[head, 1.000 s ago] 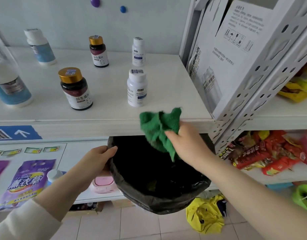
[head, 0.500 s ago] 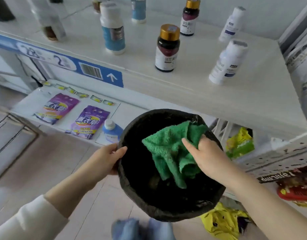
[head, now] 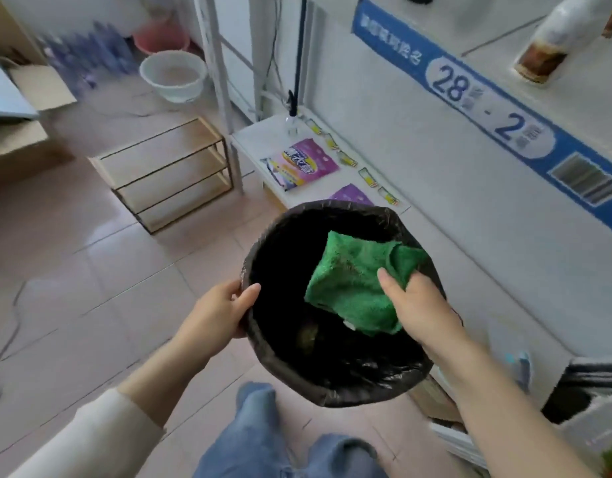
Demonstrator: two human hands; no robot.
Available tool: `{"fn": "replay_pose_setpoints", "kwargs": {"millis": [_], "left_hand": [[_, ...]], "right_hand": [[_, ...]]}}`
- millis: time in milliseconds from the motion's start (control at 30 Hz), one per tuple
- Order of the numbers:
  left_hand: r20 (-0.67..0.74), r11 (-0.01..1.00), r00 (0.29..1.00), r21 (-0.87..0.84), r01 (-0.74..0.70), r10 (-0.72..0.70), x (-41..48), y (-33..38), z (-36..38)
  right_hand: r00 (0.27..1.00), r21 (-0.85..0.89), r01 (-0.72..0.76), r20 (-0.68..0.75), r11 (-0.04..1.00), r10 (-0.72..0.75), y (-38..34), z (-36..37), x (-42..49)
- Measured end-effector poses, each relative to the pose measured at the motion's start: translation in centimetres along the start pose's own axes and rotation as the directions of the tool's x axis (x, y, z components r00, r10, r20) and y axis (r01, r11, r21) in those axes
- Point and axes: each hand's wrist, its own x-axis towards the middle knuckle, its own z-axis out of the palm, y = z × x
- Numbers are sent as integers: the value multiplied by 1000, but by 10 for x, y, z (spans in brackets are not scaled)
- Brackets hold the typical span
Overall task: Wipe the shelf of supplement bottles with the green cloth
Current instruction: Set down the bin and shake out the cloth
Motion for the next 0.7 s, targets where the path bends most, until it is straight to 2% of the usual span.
{"fn": "replay_pose_setpoints", "kwargs": {"millis": [67,167,267,300,400,433,500,567,700], "left_hand": [[-63,999,998,-47,22,-25,18,-11,-33],[-145,997,988,-59,52,-60,47,-23,-73],[-202,993,975,-81,80,-95,84,-32,-104],[-212,991,971,-88,97,-113,98,-34,-113],[-223,984,960,-105,147,-167,144,-38,-138],[-223,980,958,-126,154,-179,160,-37,-145],[-225,969,953,-185,163,-203,188,-34,-159],[-238,962,945,-213,173,-223,213,-25,-173],[-280,946,917,-239,219,-283,263,-10,-209]], "right_hand": [[1000,-7,19,17,1000,-18,-28,38,22],[999,36,15,-50,999,-13,-60,81,57],[996,-90,-53,68,995,60,-83,113,93],[996,-79,-44,78,996,50,-89,122,106],[1000,6,-17,-11,1000,17,-115,148,151],[1000,-16,-14,6,1000,14,-122,159,170],[988,-78,-59,137,995,69,-140,181,205],[971,-74,-96,211,993,110,-159,197,237],[969,-77,-119,207,990,132,-197,219,295]]}}
